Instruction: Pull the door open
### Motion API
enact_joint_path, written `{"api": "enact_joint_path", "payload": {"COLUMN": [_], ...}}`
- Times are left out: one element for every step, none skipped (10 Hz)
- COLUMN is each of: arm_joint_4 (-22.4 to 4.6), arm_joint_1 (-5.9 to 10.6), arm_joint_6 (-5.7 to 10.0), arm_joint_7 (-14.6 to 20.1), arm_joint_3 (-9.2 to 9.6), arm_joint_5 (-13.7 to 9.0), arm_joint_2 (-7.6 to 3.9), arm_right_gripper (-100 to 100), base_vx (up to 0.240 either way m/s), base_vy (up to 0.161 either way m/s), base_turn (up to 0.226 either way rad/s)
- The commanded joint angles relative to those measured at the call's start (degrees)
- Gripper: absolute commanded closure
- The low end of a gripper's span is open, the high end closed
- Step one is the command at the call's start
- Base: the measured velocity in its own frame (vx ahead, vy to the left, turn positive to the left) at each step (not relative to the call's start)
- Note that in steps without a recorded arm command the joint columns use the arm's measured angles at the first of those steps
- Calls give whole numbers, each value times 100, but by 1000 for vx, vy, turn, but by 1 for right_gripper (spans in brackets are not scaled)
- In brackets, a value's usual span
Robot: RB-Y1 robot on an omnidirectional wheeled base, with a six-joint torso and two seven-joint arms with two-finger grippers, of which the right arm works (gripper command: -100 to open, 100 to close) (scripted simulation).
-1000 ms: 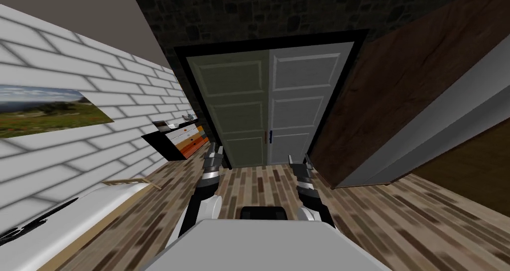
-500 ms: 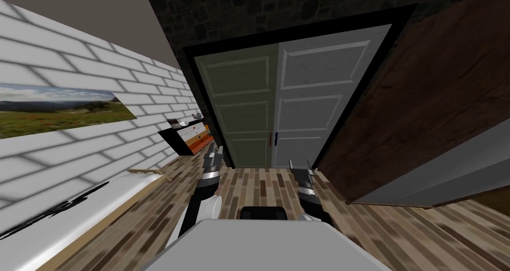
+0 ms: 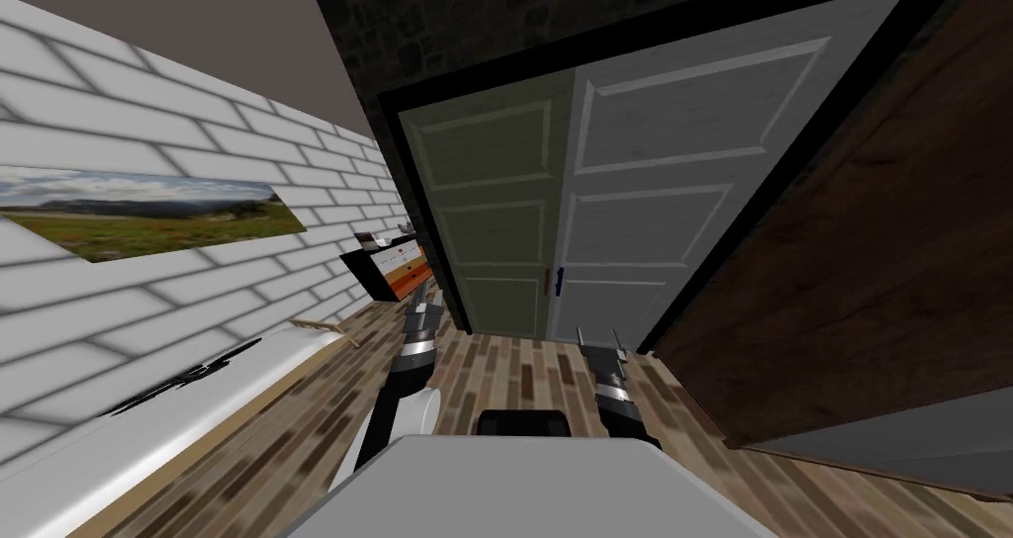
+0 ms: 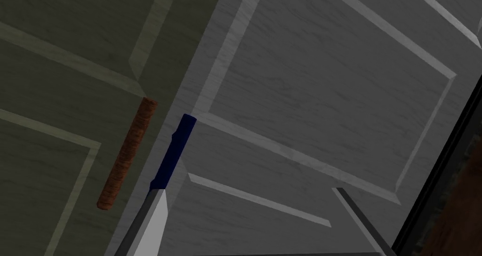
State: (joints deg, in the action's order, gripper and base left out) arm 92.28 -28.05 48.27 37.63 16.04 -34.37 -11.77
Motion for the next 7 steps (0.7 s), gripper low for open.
{"api": "enact_joint_path", "payload": {"arm_joint_4": [-214, -338, -461, -577, -693, -808, -924], "arm_joint_1": [15, 14, 13, 13, 13, 12, 12], "arm_joint_6": [113, 178, 243, 304, 365, 425, 486], "arm_joint_7": [245, 385, 525, 658, 789, 921, 1053], "arm_joint_3": [58, 97, 136, 172, 208, 245, 281], "arm_joint_5": [-183, -291, -399, -500, -602, -703, -805], "arm_joint_2": [-60, -98, -135, -169, -204, -239, -273], "arm_right_gripper": [-100, -100, -100, -100, -100, -100, -100], "base_vx": [97, 101, 98, 103, 106, 100, 85], "base_vy": [-23, -16, -21, -39, -39, -31, -26], "base_turn": [169, 185, 160, 157, 156, 147, 159]}}
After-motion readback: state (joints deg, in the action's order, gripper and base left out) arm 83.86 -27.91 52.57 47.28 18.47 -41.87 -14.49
